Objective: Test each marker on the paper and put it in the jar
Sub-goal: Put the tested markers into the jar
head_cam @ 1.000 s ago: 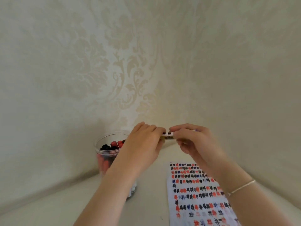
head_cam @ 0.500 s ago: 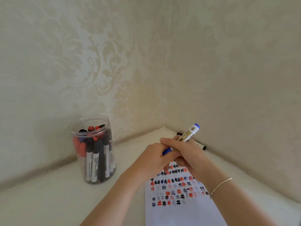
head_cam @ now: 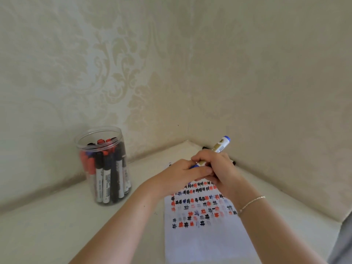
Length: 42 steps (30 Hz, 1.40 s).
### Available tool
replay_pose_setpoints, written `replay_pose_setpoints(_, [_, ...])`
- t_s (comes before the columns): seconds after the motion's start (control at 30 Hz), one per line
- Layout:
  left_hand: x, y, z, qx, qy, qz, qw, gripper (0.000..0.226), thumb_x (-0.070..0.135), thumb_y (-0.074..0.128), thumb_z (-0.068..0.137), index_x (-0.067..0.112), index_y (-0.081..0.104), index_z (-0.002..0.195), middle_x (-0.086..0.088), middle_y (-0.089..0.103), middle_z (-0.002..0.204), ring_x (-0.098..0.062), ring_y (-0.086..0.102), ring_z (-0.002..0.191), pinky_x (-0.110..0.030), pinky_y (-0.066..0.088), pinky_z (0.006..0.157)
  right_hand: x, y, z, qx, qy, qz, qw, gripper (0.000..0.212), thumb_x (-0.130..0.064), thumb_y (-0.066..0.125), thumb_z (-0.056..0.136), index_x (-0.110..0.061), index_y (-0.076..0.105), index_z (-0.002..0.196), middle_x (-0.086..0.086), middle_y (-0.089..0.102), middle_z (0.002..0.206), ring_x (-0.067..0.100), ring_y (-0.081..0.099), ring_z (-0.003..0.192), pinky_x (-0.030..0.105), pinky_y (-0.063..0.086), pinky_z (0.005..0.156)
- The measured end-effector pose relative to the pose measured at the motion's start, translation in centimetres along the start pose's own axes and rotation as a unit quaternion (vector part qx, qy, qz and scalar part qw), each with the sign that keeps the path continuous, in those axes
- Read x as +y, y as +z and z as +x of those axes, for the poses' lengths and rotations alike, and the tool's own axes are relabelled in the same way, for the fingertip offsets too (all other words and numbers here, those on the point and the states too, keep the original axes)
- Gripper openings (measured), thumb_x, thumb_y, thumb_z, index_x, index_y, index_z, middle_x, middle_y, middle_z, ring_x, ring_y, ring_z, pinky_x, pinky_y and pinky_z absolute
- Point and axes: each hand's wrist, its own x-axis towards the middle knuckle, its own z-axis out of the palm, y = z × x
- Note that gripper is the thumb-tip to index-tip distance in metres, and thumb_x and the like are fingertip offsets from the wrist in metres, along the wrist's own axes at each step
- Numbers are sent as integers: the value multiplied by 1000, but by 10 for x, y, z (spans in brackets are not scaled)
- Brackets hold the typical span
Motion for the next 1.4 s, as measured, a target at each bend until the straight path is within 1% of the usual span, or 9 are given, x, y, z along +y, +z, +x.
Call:
replay_pose_setpoints(0.1, [-2, 3, 1, 16, -6, -10, 1000, 64, 59, 59, 79, -3, 62, 95, -5, 53, 80, -23, 54, 76, -37, 46, 87, 3, 1, 3, 35, -2, -1, 999, 25, 3, 61, 73, -8, 47, 56, 6, 41, 54, 16, 40, 46, 28, 43, 47])
replay_pose_setpoints(0.2, [4, 10, 5, 61, 1, 43, 997, 43, 42, 55, 91, 3, 52, 73, 2, 30, 60, -12, 27, 51, -23, 26, 50, 6, 7, 9, 121, 4, 10, 993, 26, 4, 58, 70, -11, 39, 63, 2, 37, 55, 14, 35, 49, 25, 34, 46])
replay_pose_setpoints(0.43, [-10, 32, -3, 132, 48, 180, 974, 47, 51, 50, 92, 6, 51, 76, -2, 44, 71, -12, 40, 59, -17, 33, 55, -19, -30, 29, 303, 51, 102, 946, 12, 0, 51, 79, -9, 43, 76, 4, 47, 66, 11, 40, 48, 21, 36, 42])
replay_pose_setpoints(0.6, [-34, 30, 0, 125, -19, 168, 978, 46, 58, 51, 88, 14, 49, 74, -3, 64, 74, -10, 46, 55, -17, 38, 55, -21, -34, 30, 262, 30, 63, 963, 16, 0, 52, 78, -12, 40, 77, 3, 42, 62, 11, 37, 43, 19, 32, 36])
replay_pose_setpoints(0.73, [-37, 24, 14, 130, -37, 203, 970, 38, 45, 55, 90, 18, 37, 70, 0, 39, 64, -14, 36, 56, -27, 33, 58, -4, -32, 27, 207, 33, 74, 975, 21, -3, 56, 79, -12, 37, 75, 4, 42, 59, 9, 30, 35, 19, 26, 31])
replay_pose_setpoints(0.97, [-47, 13, 42, 136, -47, 229, 963, 29, 31, 59, 90, 20, 39, 73, 2, 42, 67, -13, 37, 57, -26, 31, 55, 29, -40, -4, 109, 17, -75, 991, 30, -28, 73, 82, -9, 50, 76, 6, 52, 57, 15, 41, 40, 25, 37, 41])
replay_pose_setpoints(1.1, [-62, 20, 50, 89, -54, 263, 959, 37, 44, 56, 90, 19, 35, 72, 1, 38, 69, -15, 32, 60, -29, 30, 60, 51, -51, -18, 104, -23, -128, 986, 26, -20, 71, 81, -8, 51, 71, 9, 55, 48, 24, 48, 43, 32, 39, 48])
replay_pose_setpoints(1.23, [-72, 30, 52, 88, -56, 313, 944, 44, 53, 51, 91, 20, 32, 70, 1, 36, 66, -15, 32, 58, -29, 29, 57, 67, -56, -24, 121, -53, -149, 980, 24, -6, 63, 82, -9, 51, 62, 1, 55, 42, 25, 53, 42, 26, 43, 45])
replay_pose_setpoints(1.4, [-77, 34, 52, 131, -45, 332, 933, 49, 61, 46, 90, 18, 37, 70, 0, 40, 63, -16, 35, 55, -30, 32, 55, 80, -54, -24, 162, -74, -192, 965, 23, -5, 61, 76, -5, 44, 60, 5, 42, 46, 14, 36, 38, 21, 30, 41])
